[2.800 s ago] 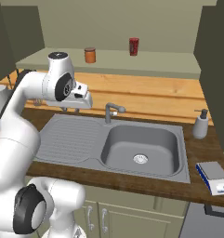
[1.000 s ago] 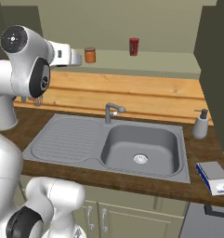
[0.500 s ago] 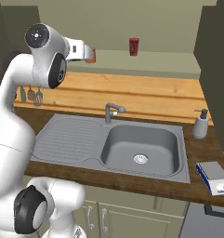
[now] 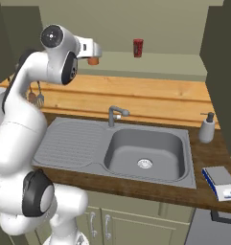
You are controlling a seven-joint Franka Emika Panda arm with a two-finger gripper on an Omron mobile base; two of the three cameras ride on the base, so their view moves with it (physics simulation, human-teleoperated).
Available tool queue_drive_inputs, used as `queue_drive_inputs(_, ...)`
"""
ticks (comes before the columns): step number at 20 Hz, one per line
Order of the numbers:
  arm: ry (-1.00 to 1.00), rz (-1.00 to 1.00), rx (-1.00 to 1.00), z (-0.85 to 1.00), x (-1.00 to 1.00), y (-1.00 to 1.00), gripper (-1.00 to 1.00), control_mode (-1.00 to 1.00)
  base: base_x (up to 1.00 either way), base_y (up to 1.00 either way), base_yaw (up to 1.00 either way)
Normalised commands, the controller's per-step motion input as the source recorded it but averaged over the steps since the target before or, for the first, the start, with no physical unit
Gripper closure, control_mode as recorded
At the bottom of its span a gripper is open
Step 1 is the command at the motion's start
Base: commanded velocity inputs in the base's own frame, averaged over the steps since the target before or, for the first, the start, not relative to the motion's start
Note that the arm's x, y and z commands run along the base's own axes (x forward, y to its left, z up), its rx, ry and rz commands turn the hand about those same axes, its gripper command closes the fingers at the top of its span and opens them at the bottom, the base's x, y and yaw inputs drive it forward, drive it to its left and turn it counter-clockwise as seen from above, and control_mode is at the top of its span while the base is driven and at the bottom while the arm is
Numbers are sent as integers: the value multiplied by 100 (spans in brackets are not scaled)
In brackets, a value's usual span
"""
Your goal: Pick the jam and place it on the digital scale for weighing, and close the cabinet.
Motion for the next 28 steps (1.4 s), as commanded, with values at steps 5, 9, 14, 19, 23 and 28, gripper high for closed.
queue_drive_inputs(5, 2, 0, 0, -1, 58, 0, -100, -100, 0, 0, 0)
queue_drive_inputs(9, 4, 0, 0, -8, 48, 0, -100, -100, 0, 0, 0)
queue_drive_inputs(14, 5, 0, 0, -13, 43, 4, -100, -100, 0, 0, 0)
queue_drive_inputs(19, 1, 0, 0, -11, 39, 9, -100, -100, 0, 0, 0)
queue_drive_inputs(23, 0, 0, 0, -12, 39, 1, -100, -100, 0, 0, 0)
queue_drive_inputs(28, 0, 0, 0, -10, 36, 0, -100, -100, 0, 0, 0)
